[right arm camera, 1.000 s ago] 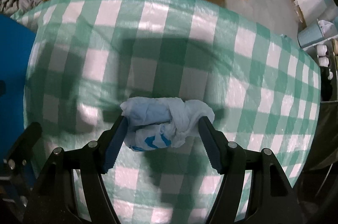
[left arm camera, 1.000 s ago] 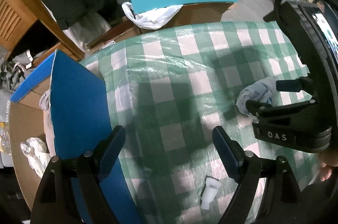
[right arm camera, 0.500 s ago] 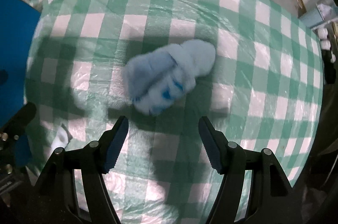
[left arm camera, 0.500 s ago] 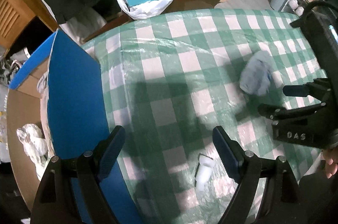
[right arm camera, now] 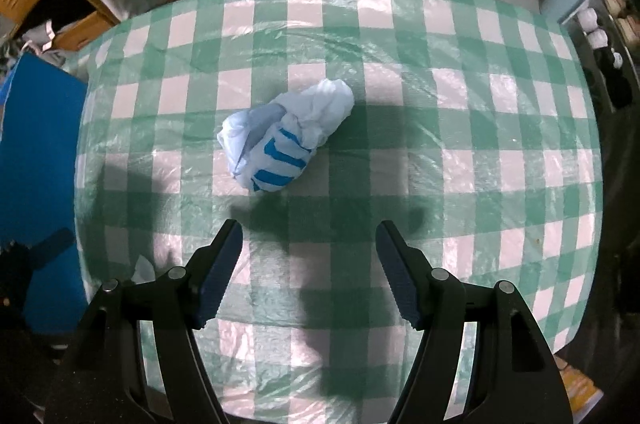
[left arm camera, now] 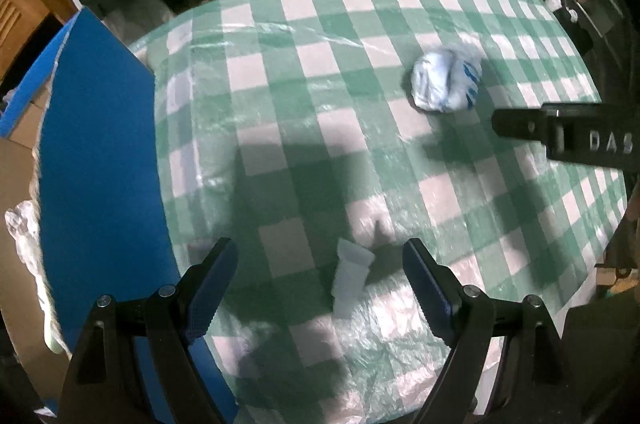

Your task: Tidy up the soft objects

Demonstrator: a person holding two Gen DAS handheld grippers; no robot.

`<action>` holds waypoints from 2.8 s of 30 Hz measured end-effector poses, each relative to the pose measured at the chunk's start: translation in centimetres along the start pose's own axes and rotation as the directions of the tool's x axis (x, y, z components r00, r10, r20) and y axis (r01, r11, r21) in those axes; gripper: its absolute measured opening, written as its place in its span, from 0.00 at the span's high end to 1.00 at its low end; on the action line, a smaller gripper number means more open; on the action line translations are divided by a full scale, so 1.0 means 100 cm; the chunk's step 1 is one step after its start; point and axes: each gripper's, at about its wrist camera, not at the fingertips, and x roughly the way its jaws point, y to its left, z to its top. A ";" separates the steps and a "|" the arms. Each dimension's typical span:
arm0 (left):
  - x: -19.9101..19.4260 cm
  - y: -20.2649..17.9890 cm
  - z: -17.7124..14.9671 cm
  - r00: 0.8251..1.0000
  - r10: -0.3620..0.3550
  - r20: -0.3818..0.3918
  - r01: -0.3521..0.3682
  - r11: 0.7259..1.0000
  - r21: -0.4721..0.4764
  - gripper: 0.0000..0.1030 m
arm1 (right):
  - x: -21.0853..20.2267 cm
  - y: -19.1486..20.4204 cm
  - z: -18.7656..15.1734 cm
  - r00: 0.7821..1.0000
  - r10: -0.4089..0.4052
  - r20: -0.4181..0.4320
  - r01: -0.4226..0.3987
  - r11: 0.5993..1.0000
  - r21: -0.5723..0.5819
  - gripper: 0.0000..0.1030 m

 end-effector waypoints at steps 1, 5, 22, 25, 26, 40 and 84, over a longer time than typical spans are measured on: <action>0.002 -0.002 -0.002 1.000 -0.002 -0.004 0.002 1.000 0.002 0.17 | -0.002 0.002 0.000 1.000 0.002 0.000 -0.002 1.000 0.000 0.34; 0.006 -0.003 -0.006 1.000 -0.008 -0.015 0.008 1.000 -0.001 0.20 | -0.003 0.008 -0.003 1.000 -0.002 0.000 0.002 1.000 -0.004 0.34; 0.027 -0.019 -0.019 0.998 0.024 -0.063 -0.021 0.998 0.054 0.70 | -0.004 0.006 -0.002 1.000 0.003 0.017 -0.003 1.000 0.013 0.34; 0.027 -0.027 -0.020 0.997 0.008 -0.071 -0.003 0.998 0.065 0.83 | -0.005 0.005 0.000 1.000 0.003 0.021 -0.003 1.000 0.023 0.34; 0.026 -0.028 -0.021 0.998 0.018 -0.065 -0.014 0.997 0.072 0.84 | -0.005 0.004 0.000 1.000 0.004 0.022 -0.004 1.000 0.027 0.34; 0.000 -0.024 0.018 1.000 -0.021 0.002 0.021 1.000 0.008 0.86 | 0.003 0.008 0.016 0.999 0.019 0.031 -0.021 0.998 0.063 0.32; 0.023 0.026 0.057 0.999 -0.046 -0.011 0.045 0.997 -0.063 0.86 | 0.066 0.026 0.058 0.998 -0.053 -0.026 0.053 0.998 0.017 0.51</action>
